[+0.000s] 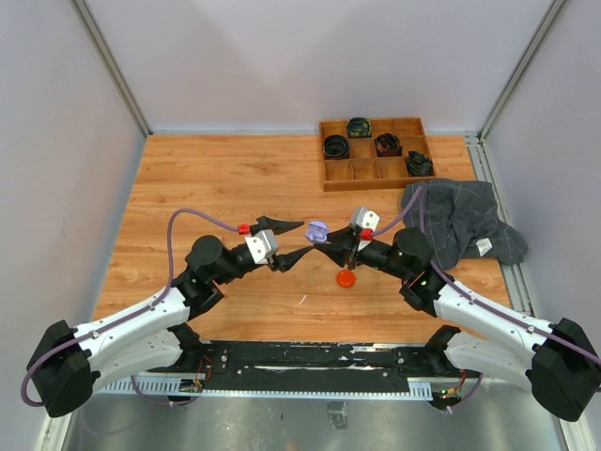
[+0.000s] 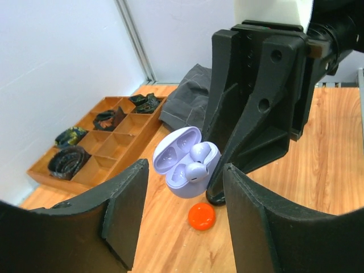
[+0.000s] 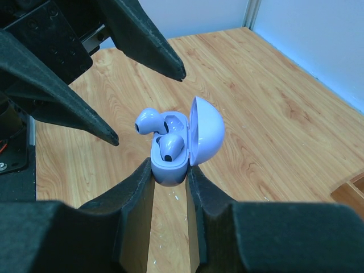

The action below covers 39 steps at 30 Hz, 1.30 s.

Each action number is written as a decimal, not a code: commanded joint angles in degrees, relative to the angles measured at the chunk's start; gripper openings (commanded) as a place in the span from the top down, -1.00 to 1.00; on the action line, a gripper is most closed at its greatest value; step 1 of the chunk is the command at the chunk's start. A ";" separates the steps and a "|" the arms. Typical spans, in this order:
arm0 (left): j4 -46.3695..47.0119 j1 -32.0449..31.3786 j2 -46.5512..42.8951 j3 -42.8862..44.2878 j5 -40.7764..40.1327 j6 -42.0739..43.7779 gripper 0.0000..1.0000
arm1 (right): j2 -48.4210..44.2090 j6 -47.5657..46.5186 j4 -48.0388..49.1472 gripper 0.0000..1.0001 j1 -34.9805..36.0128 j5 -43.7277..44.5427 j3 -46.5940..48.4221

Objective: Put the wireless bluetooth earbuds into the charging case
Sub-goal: Place the earbud in the charging case.

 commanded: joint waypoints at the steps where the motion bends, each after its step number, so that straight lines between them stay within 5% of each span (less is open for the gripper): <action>1: 0.93 -0.51 1.56 3.15 -2.48 -6.47 -0.20 | 0.00 -0.50 2.44 0.99 -0.04 0.60 1.81; 19: -5.76 -0.20 2.24 4.58 -11.99 -13.06 -0.28 | -0.53 -1.41 1.72 0.99 -0.04 0.88 1.39; 39: -5.03 12.14 3.75 5.70 7.62 -31.95 -0.43 | 2.07 -1.53 0.66 0.99 -1.14 -2.68 2.22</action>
